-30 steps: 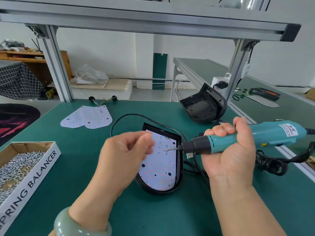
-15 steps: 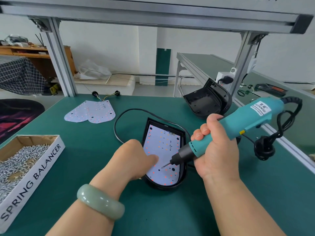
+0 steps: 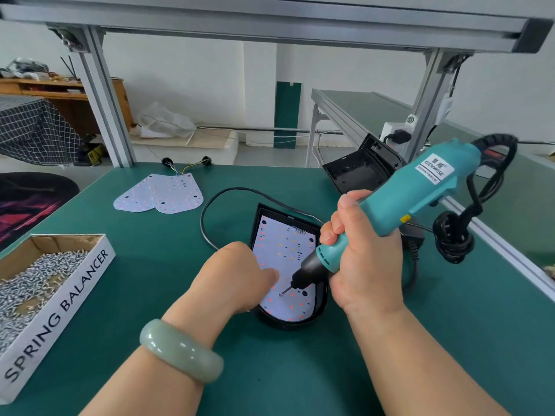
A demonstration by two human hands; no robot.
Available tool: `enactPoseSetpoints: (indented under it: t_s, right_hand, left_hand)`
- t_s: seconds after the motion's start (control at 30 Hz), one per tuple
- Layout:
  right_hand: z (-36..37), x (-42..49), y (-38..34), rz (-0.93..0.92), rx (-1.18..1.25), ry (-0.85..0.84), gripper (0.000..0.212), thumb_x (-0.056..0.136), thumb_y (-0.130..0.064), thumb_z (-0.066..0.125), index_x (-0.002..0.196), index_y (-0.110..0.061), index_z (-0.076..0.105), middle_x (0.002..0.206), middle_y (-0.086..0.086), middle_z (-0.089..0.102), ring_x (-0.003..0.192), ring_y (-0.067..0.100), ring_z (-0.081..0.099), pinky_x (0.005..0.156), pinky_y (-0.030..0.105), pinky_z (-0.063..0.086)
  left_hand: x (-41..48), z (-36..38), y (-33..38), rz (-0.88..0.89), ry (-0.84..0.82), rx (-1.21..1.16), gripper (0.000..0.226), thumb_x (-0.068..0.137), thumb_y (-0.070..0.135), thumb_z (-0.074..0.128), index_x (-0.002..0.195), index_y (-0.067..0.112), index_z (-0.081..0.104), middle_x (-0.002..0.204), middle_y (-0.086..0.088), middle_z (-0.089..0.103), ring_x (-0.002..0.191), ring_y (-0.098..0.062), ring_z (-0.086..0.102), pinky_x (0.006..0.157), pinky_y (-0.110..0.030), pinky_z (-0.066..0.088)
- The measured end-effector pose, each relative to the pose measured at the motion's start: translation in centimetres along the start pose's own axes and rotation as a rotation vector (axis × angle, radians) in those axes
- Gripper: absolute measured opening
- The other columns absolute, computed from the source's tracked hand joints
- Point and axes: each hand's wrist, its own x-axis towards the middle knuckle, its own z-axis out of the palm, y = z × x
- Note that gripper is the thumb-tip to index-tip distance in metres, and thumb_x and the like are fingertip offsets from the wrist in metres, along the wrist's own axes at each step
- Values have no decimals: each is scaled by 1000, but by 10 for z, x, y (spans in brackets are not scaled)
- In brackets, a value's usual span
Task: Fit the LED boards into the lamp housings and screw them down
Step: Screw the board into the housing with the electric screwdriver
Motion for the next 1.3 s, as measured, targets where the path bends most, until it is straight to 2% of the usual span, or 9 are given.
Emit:
enactPoseSetpoints:
  t_s: [0.13, 0.53, 0.73, 0.83, 0.93, 1.0, 1.17, 1.23, 1.3]
  right_hand:
    - [8, 0, -1, 20, -21, -92, 28, 79, -12, 61, 58, -30, 55, 47, -7, 42, 40, 12, 39, 46, 21, 38]
    - [9, -3, -4, 55, -31, -92, 18, 79, -13, 63, 67, -21, 53, 49, -5, 42, 42, 12, 39, 48, 22, 39]
    - [1, 26, -35, 98, 70, 227, 19, 88, -23, 68, 81, -18, 51, 57, -3, 46, 49, 12, 40, 48, 21, 39]
    - [-25, 53, -63, 249, -223, 393, 21, 89, -35, 67, 85, -18, 55, 56, -3, 55, 45, 10, 49, 47, 19, 44]
    - [-59, 69, -73, 442, -667, 343, 9, 93, -19, 60, 94, -12, 56, 74, 6, 57, 52, 17, 51, 51, 26, 45]
    - [-81, 72, -68, 518, -980, 271, 18, 93, -11, 56, 108, -2, 55, 85, 13, 56, 60, 22, 52, 59, 31, 45]
    - [-100, 63, -51, 572, -1620, 91, 34, 91, -23, 61, 118, -5, 52, 105, 16, 61, 90, 32, 61, 80, 41, 51]
    - [-92, 60, -46, 561, -1732, 73, 49, 92, -32, 59, 129, -6, 43, 122, 18, 51, 92, 32, 54, 77, 35, 45]
    - [-82, 54, -35, 410, -1920, 62, 65, 89, -46, 57, 138, -12, 31, 140, 15, 33, 109, 35, 46, 89, 39, 42]
  left_hand:
    - [0, 1, 3, 11, 5, 65, 43, 86, 33, 60, 63, 13, 30, 52, -2, 34, 46, -20, 34, 43, -22, 24]
    - [1, 0, 2, 1, 0, 73, 42, 86, 36, 60, 63, 12, 33, 48, -1, 39, 45, -19, 37, 43, -22, 26]
    - [1, -1, -4, 6, -34, -19, 37, 84, 34, 60, 61, 13, 40, 42, 1, 47, 42, -16, 46, 43, -21, 30]
    - [1, 1, -7, -5, -25, -63, 36, 84, 36, 61, 64, 13, 42, 48, 0, 49, 43, -15, 47, 44, -21, 32]
    - [3, 4, -15, -23, -28, -148, 31, 83, 36, 63, 74, 8, 52, 59, -4, 60, 48, -16, 53, 51, -23, 41]
    - [5, 5, -20, -31, -42, -221, 32, 81, 35, 64, 86, 3, 62, 72, -10, 70, 54, -18, 60, 59, -27, 50]
    - [9, 8, -27, -29, -50, -311, 32, 79, 34, 65, 88, 3, 65, 69, -6, 67, 40, -12, 56, 48, -23, 45]
    - [11, 9, -29, -35, -57, -351, 30, 79, 33, 65, 87, 4, 64, 62, -2, 61, 31, -10, 48, 42, -19, 38]
    - [11, 10, -29, -31, -56, -380, 27, 80, 31, 66, 85, 5, 63, 59, -1, 58, 29, -10, 45, 40, -17, 35]
